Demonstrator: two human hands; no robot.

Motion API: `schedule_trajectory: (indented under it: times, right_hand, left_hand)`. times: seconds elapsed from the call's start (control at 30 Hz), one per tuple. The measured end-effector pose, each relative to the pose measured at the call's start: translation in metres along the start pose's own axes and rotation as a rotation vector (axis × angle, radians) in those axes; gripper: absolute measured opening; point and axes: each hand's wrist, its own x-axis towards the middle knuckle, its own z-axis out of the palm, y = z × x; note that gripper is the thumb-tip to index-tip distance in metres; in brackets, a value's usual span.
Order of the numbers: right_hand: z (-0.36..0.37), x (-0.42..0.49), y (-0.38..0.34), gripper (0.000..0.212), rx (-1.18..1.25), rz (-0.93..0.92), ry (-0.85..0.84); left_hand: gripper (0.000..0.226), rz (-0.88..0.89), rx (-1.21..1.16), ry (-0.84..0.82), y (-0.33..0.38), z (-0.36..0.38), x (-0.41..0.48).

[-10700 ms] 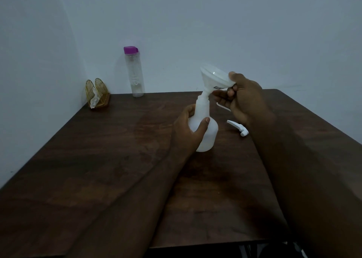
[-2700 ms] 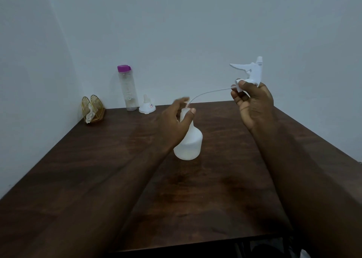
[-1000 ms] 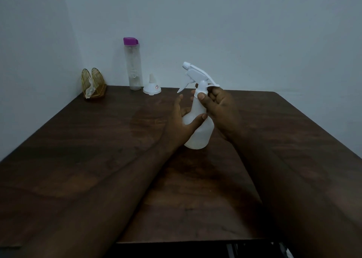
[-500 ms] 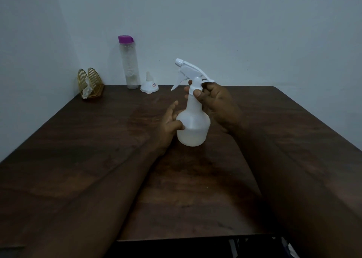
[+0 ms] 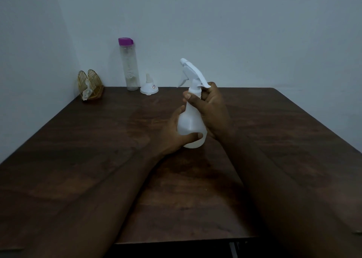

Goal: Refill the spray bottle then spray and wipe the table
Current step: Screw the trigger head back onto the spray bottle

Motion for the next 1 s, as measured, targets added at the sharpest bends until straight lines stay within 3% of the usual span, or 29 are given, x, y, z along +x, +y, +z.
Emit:
schedule_trajectory:
  times: [0.33, 0.57, 0.8, 1.0]
  right_hand:
    - [0.001, -0.004, 0.0, 0.023, -0.019, -0.004, -0.004]
    - [0.01, -0.002, 0.003, 0.04, -0.062, -0.03, 0.091]
    - [0.009, -0.004, 0.006, 0.031, -0.066, -0.041, 0.111]
    - [0.014, -0.004, 0.007, 0.036, -0.061, -0.042, 0.166]
  left_hand:
    - [0.09, 0.019, -0.011, 0.035, -0.002, 0.001, 0.0]
    - [0.102, 0.005, 0.011, 0.032, -0.005, 0.002, 0.002]
    - [0.105, 0.005, 0.014, 0.036, -0.005, 0.003, 0.002]
    - [0.102, 0.018, 0.025, 0.041, -0.004, 0.002, 0.001]
